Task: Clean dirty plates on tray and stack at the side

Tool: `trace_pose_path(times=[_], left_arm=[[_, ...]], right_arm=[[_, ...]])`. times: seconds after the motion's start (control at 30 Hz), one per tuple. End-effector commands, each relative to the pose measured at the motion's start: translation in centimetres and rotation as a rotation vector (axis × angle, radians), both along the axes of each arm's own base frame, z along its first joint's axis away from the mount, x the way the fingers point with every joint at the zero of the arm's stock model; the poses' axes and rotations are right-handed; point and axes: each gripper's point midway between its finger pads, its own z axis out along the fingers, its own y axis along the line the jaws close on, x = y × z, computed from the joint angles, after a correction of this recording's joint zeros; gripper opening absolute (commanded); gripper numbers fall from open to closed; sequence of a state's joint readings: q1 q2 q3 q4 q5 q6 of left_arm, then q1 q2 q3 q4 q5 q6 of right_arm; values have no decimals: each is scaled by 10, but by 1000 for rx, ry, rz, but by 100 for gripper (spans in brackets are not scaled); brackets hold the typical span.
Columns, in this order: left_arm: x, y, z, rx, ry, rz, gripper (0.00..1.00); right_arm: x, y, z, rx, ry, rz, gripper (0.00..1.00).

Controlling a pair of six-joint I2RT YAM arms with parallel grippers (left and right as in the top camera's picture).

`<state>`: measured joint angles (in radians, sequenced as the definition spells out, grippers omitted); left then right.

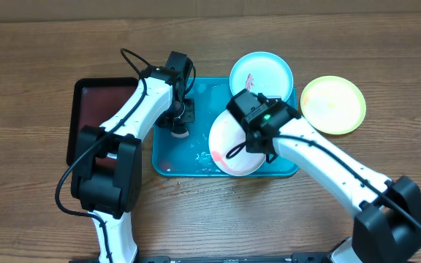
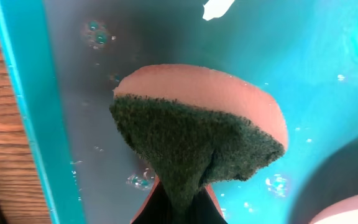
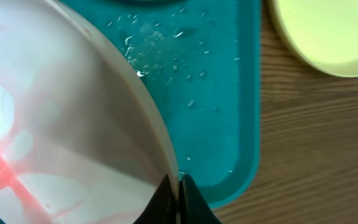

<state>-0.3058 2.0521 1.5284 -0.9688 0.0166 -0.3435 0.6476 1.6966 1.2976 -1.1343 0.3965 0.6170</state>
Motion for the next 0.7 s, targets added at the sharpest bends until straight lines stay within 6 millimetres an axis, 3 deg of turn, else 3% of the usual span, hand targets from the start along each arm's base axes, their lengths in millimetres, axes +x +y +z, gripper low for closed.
trace_pose_path(times=[0.0,0.67], left_arm=[[-5,-7,-4,-34,23,18,4],[-6,-14,-3,-53,23,7,4]], right_arm=[[10,-13,37,-73,-192,-94,4],[-1,-33,114,-160,-480,-110,4]])
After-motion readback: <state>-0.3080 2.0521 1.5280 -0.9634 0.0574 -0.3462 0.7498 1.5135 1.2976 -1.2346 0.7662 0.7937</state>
